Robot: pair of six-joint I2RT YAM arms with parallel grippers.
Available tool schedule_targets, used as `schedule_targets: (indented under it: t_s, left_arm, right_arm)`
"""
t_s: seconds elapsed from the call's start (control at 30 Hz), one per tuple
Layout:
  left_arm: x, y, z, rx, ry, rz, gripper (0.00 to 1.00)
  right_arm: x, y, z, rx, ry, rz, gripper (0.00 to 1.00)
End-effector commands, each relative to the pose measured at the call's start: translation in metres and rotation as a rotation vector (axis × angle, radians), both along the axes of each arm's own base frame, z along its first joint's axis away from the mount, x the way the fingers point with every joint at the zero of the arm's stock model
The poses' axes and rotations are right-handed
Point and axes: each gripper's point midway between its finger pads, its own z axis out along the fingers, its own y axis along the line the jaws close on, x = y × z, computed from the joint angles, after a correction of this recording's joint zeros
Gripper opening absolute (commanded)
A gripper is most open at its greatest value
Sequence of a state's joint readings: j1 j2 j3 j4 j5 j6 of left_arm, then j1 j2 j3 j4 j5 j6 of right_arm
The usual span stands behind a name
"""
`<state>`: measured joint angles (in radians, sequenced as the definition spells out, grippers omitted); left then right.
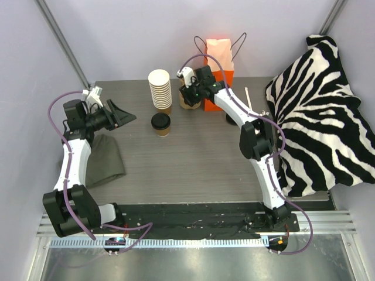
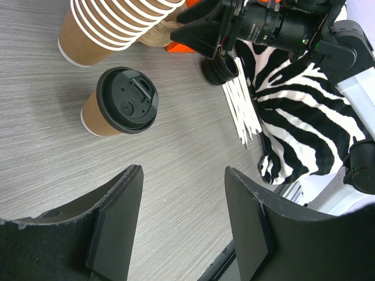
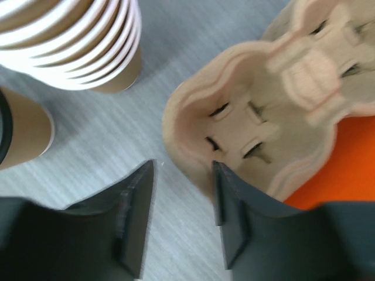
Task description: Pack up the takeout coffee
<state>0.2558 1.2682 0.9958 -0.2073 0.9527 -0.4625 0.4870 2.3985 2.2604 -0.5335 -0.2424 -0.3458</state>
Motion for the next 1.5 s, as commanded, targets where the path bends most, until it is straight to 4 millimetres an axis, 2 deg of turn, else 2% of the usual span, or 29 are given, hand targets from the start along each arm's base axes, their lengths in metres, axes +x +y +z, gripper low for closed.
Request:
schedule_targets:
  t_s: [0.0,0.23,0.43,0.57,0.7,0.83,0.93,1.0,1.03,1.13,1.17,1.2,1.27,1.33,1.4,1.43,1.47]
  left_arm:
    - [0.002,0.000,0.010,0.006,-0.033,-0.008,0.62]
    - [0.001,0.000,0.012,0.007,-0.041,-0.006,0.62]
    - [0.000,-0.001,0.013,0.004,-0.040,-0.007,0.62]
    - [0.001,0.000,0.012,-0.008,-0.028,-0.003,0.62]
    - [0.001,-0.001,0.012,-0.012,-0.029,-0.004,0.62]
    - [0.001,-0.001,0.013,-0.008,-0.035,-0.004,0.62]
    - [0.002,-0.001,0.010,-0.007,-0.030,-0.002,0.62]
    - [0.002,-0.001,0.011,-0.009,-0.029,-0.003,0.62]
    - [0.002,-0.001,0.012,-0.009,-0.031,-0.003,0.62]
    - [0.002,-0.001,0.012,-0.003,-0.036,-0.004,0.62]
    - [0.001,0.000,0.013,-0.003,-0.040,-0.005,0.62]
    - [0.001,-0.001,0.012,-0.005,-0.036,-0.006,0.62]
    - [0.001,-0.001,0.011,-0.006,-0.034,-0.006,0.62]
    - [0.001,-0.001,0.011,-0.012,-0.030,-0.007,0.62]
    - [0.002,-0.001,0.012,-0.014,-0.033,-0.006,0.62]
    - [0.002,-0.001,0.013,-0.013,-0.038,-0.006,0.62]
    - [0.001,-0.002,0.014,-0.014,-0.040,-0.007,0.62]
  right_arm:
    - [-0.016,0.004,0.019,0.012,0.006,0.072,0.47]
    - [-0.039,0.001,0.013,-0.001,0.078,0.136,0.36]
    - [-0.061,0.002,0.035,0.011,0.090,0.174,0.34]
    - [-0.069,-0.003,0.035,-0.022,0.083,0.182,0.34]
    - [-0.064,-0.004,0.034,-0.034,0.069,0.171,0.39]
    - [-0.057,-0.001,0.032,-0.035,0.059,0.160,0.59]
    - [-0.054,0.003,0.022,-0.058,0.056,0.162,0.60]
    - [-0.058,0.004,0.014,-0.073,0.070,0.180,0.53]
    - [-0.061,0.005,0.013,-0.077,0.077,0.192,0.46]
    - [-0.075,0.002,0.016,-0.083,0.097,0.233,0.38]
    - [-0.081,-0.001,0.012,-0.098,0.105,0.247,0.37]
    - [-0.087,-0.002,0.023,-0.094,0.087,0.257,0.36]
    - [-0.096,-0.006,0.021,-0.107,0.102,0.262,0.33]
    - [-0.104,-0.009,0.031,-0.101,0.095,0.266,0.27]
    - [-0.116,-0.013,0.030,-0.104,0.124,0.274,0.22]
    - [-0.122,-0.014,0.036,-0.102,0.121,0.285,0.21]
    - [-0.129,-0.017,0.033,-0.110,0.143,0.289,0.20]
